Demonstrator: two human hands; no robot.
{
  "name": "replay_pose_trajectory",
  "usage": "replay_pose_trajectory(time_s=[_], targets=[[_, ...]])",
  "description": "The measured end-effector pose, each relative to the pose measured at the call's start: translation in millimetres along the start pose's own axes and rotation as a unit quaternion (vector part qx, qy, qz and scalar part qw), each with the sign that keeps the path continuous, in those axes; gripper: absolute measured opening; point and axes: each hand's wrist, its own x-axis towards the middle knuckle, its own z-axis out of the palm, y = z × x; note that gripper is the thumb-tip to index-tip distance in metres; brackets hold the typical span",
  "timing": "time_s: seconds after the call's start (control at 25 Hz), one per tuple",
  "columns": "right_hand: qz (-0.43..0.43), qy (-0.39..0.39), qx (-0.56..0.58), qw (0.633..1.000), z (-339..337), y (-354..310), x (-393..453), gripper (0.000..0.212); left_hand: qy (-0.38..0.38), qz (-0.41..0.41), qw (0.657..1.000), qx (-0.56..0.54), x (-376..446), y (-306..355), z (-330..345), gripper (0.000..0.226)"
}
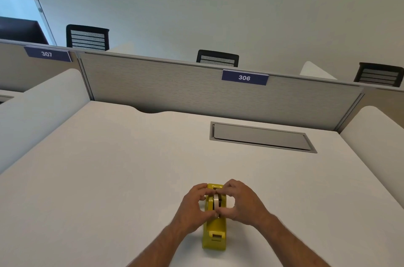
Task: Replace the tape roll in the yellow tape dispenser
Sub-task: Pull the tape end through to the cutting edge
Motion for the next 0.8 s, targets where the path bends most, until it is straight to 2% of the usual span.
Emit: replay_pose_trajectory(time_s=[0.28, 0.52, 0.72, 0.8], targets=[[-0.002, 0.017, 0.011, 1.0, 3.0, -2.2, 0.3, 0.052, 0.006, 0.002, 1.0, 0.015, 0.1, 0.0, 1.8, 0.054], [-0.007, 0.038, 0.024, 0.999, 2.7, -1.5, 5.4, 0.032, 0.011, 0.001, 1.0, 0.01, 3.6, -3.4, 3.8, 0.058], [-0.024, 0.009, -0.009, 1.0, -1.6, -1.4, 2.5, 0.051, 0.007, -0.002, 1.0, 0.01, 4.5, -5.4, 4.3, 0.056], [-0.026, 0.014, -0.011, 1.0, -0.5, -1.4, 2.0, 0.05, 0.007, 0.0, 1.0, 0.005, 4.6, -6.2, 4.2, 0.054]])
